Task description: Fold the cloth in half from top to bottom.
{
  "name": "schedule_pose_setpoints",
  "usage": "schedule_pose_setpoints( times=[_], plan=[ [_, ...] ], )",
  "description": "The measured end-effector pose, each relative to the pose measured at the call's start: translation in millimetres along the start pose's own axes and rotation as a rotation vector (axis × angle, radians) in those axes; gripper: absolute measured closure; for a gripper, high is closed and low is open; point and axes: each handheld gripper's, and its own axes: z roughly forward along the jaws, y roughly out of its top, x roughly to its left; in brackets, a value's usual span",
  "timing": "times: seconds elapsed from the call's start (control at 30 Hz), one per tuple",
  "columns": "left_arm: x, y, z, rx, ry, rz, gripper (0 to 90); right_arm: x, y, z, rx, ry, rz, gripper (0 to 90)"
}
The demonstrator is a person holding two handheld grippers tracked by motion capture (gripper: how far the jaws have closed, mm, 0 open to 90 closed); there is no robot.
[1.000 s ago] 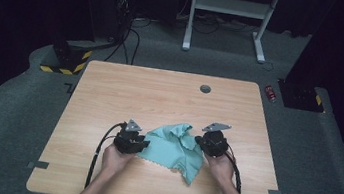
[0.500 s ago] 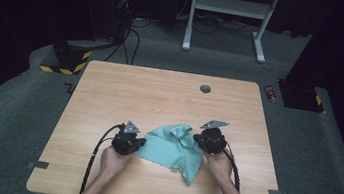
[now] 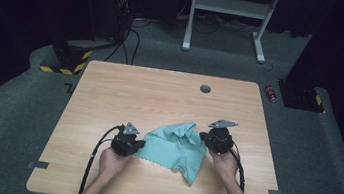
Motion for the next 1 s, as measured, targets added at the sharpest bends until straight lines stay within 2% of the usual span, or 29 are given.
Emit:
schedule_pose_setpoints(
  times=[0.33,0.47,0.5,0.57,0.6,0.7,0.9,0.93,0.97,1.0],
  plan=[
    [-1.8,-9.1,-11.1,0.018,-0.013,-0.015,90.0,-6.9,-2.3,9.1,0.009,0.004,0.006,89.6],
    [-1.2,-8.6,-14.1,0.007,-0.008,-0.020,90.0,-8.2,-3.4,11.3,0.014,0.004,0.018,89.0],
    [-2.5,-5.2,-15.4,-0.017,-0.009,-0.023,84.8,-7.7,-4.6,10.7,0.009,0.008,0.021,86.1],
    [-3.7,-2.6,-15.6,-0.025,-0.012,-0.019,78.4,-6.9,-5.5,10.2,0.004,0.010,0.024,83.5],
    [-5.6,0.2,-15.0,-0.034,-0.009,-0.016,78.4,-6.5,-6.5,9.7,0.002,0.015,0.023,82.0],
    [-16.2,12.8,-7.5,-0.059,-0.007,-0.005,66.3,-5.2,-9.9,6.2,-0.007,0.016,0.014,77.9],
    [-31.9,31.0,8.0,-0.055,-0.007,0.039,60.1,-2.6,-9.7,-7.8,-0.056,0.019,0.008,75.0],
    [-34.3,34.9,11.4,-0.051,-0.003,0.047,60.1,-1.1,-9.8,-10.6,-0.065,0.026,0.003,74.8],
    [-38.3,41.9,18.6,-0.050,0.004,0.050,59.0,3.4,-11.3,-14.1,-0.075,0.051,-0.024,73.5],
    [-38.3,41.9,18.6,-0.050,0.004,0.050,58.2,3.4,-11.3,-14.1,-0.075,0.051,-0.024,73.5]
  ],
)
